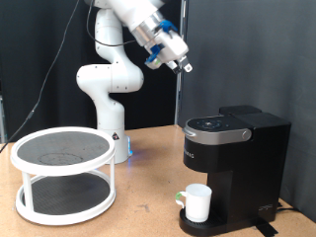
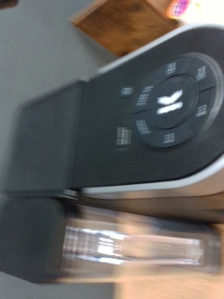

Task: Make a cup of coffee with the keurig machine

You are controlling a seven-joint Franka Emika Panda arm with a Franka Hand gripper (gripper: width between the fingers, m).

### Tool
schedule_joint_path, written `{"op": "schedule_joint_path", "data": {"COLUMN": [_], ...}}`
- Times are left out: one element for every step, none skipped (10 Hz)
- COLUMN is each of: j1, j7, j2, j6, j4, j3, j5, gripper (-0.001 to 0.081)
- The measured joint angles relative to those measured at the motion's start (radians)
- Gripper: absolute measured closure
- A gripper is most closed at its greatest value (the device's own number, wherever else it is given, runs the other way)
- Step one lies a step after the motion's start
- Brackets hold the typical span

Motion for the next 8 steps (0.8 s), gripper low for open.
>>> {"op": "schedule_joint_path", "data": {"j1": [-0.004, -0.010, -0.010, -0.009, -0.011, -0.017, -0.022, -0.022], "j7": [0.034, 0.049, 0.045, 0.031, 0.022, 0.031, 0.057, 0.063], "j2": [0.020, 0.060, 0.058, 0.057, 0.059, 0.064, 0.079, 0.108], "j6": [0.000, -0.001, 0.000, -0.003, 0.002, 0.007, -0.001, -0.046], "j4": [0.040, 0.073, 0.069, 0.070, 0.078, 0.097, 0.129, 0.177], "j3": [0.026, 0.033, 0.033, 0.035, 0.047, 0.075, 0.105, 0.126], "j5": [-0.045, -0.061, -0.058, -0.082, -0.149, -0.245, -0.316, -0.355], "gripper": [0.0072, 0.0072, 0.0072, 0.0072, 0.0072, 0.0072, 0.0072, 0.0072]}}
